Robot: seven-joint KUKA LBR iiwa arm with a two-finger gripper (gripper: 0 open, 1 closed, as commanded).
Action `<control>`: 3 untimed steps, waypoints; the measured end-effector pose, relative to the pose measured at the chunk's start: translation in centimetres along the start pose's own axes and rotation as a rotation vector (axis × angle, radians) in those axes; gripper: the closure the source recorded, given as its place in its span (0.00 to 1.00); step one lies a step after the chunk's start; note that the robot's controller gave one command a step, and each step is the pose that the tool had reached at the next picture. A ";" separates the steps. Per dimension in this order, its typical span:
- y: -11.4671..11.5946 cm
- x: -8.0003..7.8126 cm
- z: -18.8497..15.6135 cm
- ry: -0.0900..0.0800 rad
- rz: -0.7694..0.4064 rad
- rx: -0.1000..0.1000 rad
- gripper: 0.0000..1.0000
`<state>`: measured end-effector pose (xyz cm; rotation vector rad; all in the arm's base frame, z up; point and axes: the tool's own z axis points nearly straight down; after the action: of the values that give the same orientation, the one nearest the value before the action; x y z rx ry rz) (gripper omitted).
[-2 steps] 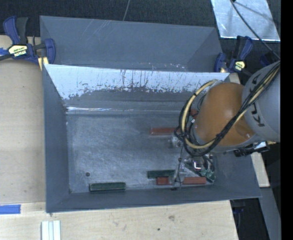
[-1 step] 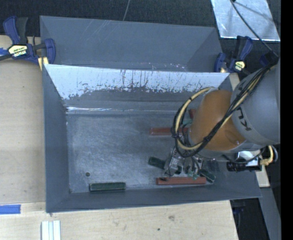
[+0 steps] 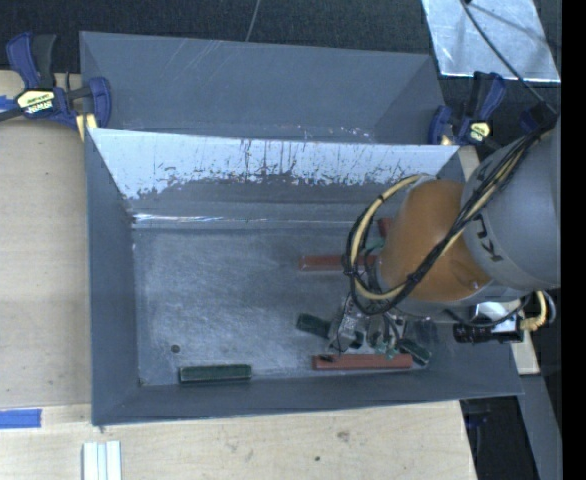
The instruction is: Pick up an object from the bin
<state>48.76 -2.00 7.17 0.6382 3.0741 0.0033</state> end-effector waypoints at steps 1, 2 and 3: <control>0.0 0.0 -0.1 0.000 0.000 0.000 1.00; 1.0 -0.4 -4.1 -0.005 -0.033 0.001 1.00; 1.7 -1.4 -7.0 0.008 -0.031 0.006 1.00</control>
Offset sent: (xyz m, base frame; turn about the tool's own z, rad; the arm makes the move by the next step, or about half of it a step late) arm 0.0160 0.0219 0.0123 -0.0959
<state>50.73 -0.99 14.21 0.5925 3.0927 -0.0027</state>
